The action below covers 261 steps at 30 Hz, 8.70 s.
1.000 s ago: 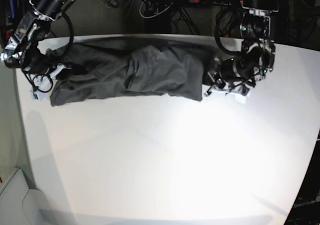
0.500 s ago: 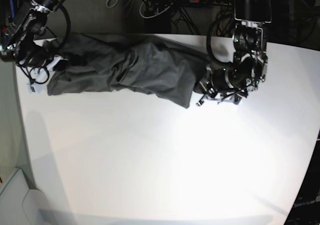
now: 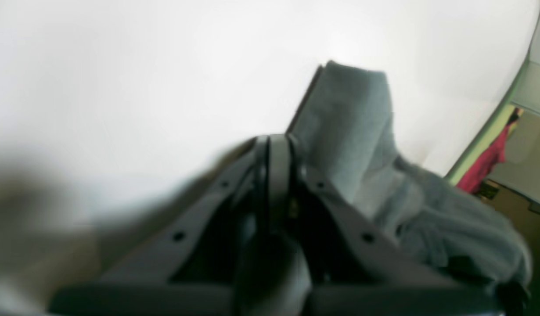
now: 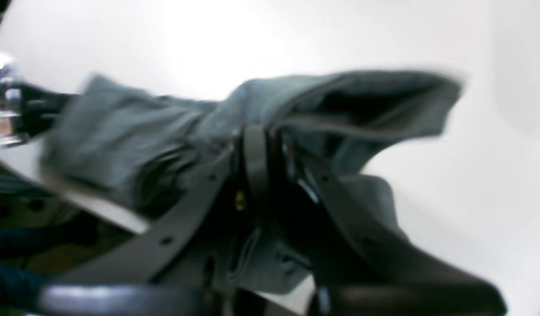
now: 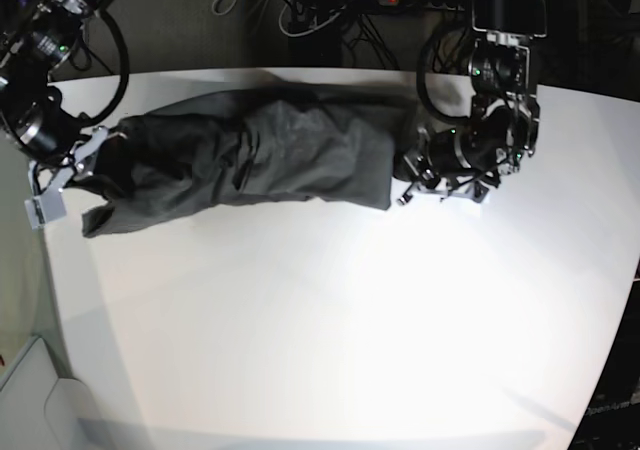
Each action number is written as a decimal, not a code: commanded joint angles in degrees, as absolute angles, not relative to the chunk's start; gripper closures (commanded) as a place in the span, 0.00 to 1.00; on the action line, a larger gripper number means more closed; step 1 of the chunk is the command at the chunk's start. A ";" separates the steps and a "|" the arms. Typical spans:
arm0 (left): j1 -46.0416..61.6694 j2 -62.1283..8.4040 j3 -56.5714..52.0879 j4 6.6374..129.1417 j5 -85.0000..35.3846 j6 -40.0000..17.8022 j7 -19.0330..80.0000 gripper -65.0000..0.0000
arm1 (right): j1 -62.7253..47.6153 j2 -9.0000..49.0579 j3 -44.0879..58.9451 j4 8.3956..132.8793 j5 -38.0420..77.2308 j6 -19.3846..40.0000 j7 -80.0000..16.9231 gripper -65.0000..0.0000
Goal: Layout the t-shirt on the table in an organized manner, then fold the t-shirt properly
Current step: 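Lift the other strip end with the right gripper and fold it onto the stack, then press and tuck the folded bundle edges with the right gripper, then grasp the bundle's loose edge with the left gripper and fold it over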
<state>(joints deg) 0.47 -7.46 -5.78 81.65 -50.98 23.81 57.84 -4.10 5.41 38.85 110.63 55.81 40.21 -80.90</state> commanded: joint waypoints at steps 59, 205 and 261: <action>9.27 -4.79 -20.62 94.29 -49.89 25.10 58.68 0.98 | 8.40 3.91 -6.46 96.57 69.67 40.00 -75.56 0.37; 18.07 -4.18 -9.10 106.77 -49.71 24.92 58.24 0.68 | 15.25 18.77 -6.64 76.35 35.56 40.00 -45.58 0.96; -4.53 -13.23 20.53 87.34 -37.32 25.10 61.32 0.65 | 10.33 23.08 -4.35 76.35 35.47 40.00 -45.49 0.97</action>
<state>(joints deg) -4.38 -13.04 20.32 87.48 -37.54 24.32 59.70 9.02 22.24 -4.78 75.40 34.50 39.62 -46.52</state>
